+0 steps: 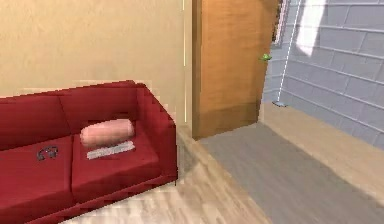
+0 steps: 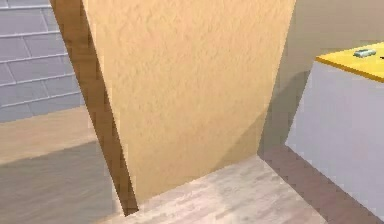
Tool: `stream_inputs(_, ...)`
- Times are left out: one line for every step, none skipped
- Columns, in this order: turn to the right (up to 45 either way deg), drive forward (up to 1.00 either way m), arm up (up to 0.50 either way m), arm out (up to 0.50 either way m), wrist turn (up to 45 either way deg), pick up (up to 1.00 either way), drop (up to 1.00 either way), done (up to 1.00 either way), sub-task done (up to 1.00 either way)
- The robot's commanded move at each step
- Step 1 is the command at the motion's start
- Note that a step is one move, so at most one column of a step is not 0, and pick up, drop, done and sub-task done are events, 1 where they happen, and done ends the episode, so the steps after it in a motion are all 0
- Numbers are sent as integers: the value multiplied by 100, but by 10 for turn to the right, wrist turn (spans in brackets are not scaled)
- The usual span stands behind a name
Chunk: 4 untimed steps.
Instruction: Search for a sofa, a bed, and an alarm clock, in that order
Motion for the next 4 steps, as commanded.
stream_inputs(450,0,0,0,0,0,0,0,0)
stream_inputs(150,0,0,0,0,0,0,0,0)
stream_inputs(0,30,0,0,0,0,0,0,0)
stream_inputs(-390,0,0,0,0,0,0,0,0)
